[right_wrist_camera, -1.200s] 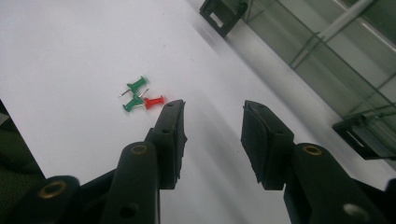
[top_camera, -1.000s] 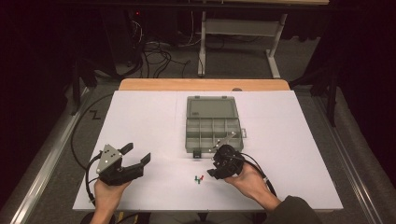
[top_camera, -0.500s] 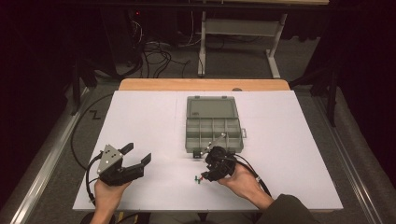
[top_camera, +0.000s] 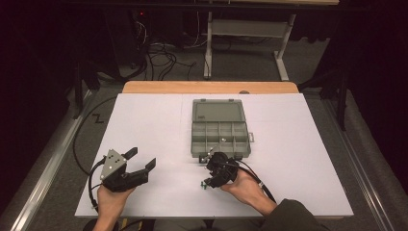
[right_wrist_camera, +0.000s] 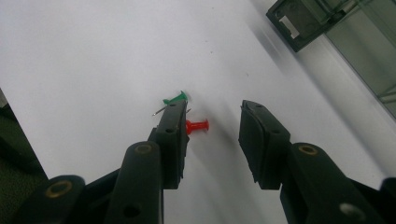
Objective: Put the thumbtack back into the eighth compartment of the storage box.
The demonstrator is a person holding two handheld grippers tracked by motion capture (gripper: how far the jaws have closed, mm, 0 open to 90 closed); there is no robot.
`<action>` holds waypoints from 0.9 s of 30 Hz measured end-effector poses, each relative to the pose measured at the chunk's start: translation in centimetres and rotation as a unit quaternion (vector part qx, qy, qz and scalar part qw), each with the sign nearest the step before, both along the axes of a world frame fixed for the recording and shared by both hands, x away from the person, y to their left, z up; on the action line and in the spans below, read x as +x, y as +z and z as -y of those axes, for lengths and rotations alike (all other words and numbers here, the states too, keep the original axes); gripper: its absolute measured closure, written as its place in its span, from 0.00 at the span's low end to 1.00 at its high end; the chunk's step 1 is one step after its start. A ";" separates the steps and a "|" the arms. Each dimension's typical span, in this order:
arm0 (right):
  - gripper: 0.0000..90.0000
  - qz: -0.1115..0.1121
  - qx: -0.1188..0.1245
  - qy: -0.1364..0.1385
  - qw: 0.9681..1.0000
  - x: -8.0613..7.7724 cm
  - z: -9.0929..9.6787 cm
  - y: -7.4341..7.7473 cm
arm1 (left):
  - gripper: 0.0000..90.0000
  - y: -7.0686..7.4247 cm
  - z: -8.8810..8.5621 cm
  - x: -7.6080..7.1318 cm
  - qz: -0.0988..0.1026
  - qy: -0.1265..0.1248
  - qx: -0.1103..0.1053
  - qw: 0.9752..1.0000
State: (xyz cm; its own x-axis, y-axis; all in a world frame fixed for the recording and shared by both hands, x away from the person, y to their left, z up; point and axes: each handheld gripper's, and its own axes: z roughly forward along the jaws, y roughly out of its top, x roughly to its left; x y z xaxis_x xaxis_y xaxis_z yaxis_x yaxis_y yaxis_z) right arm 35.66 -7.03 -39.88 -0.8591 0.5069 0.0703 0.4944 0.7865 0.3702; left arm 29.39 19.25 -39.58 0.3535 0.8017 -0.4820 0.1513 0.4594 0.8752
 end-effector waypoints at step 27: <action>0.82 -0.006 -0.005 0.018 1.000 0.2 -0.7 -0.4 | 0.27 0.0 0.0 0.0 0.000 0.001 -0.001 1.000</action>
